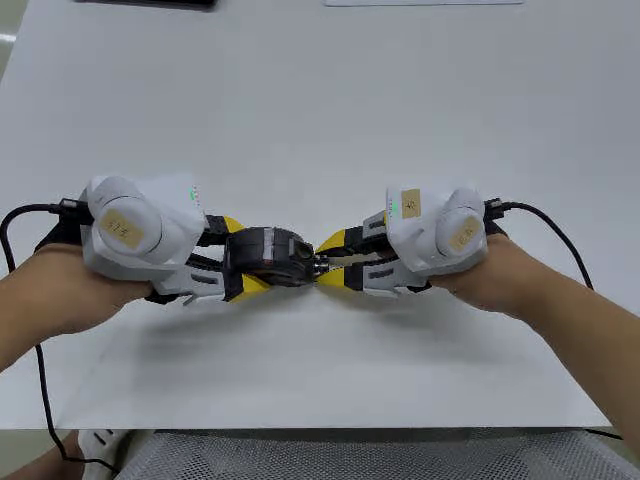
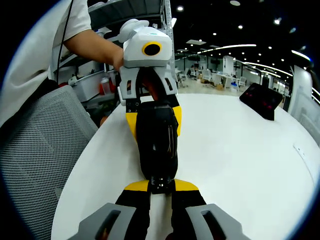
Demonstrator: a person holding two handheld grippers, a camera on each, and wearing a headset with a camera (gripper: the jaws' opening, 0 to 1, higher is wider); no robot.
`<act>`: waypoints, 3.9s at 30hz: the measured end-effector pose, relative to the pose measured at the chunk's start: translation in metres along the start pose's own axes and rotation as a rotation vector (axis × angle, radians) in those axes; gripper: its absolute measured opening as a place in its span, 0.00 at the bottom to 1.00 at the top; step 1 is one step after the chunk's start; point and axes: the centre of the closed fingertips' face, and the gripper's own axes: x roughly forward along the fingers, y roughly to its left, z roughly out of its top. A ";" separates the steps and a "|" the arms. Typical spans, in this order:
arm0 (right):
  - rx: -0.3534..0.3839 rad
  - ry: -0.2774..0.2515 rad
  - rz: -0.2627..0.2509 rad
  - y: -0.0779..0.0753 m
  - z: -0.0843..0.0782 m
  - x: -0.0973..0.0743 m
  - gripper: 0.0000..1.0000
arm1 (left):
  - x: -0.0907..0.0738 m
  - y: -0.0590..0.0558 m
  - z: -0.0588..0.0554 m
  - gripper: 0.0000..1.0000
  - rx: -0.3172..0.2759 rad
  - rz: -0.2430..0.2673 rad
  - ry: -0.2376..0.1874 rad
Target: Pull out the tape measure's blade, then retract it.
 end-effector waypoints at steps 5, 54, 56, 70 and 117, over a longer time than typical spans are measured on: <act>0.001 0.007 0.000 0.001 0.000 -0.001 0.12 | 0.000 0.000 0.000 0.29 0.006 0.002 0.004; 0.031 0.039 -0.005 0.005 -0.021 -0.036 0.10 | 0.001 -0.002 0.000 0.29 0.033 -0.004 0.029; 0.035 0.041 -0.006 0.004 -0.023 -0.038 0.10 | 0.001 -0.002 0.000 0.29 0.031 -0.002 0.029; 0.039 0.063 -0.006 0.004 -0.033 -0.058 0.10 | 0.001 -0.001 0.000 0.29 0.018 0.002 0.028; 0.025 0.133 -0.039 0.004 -0.061 -0.105 0.09 | 0.002 -0.002 0.000 0.29 0.025 0.013 0.031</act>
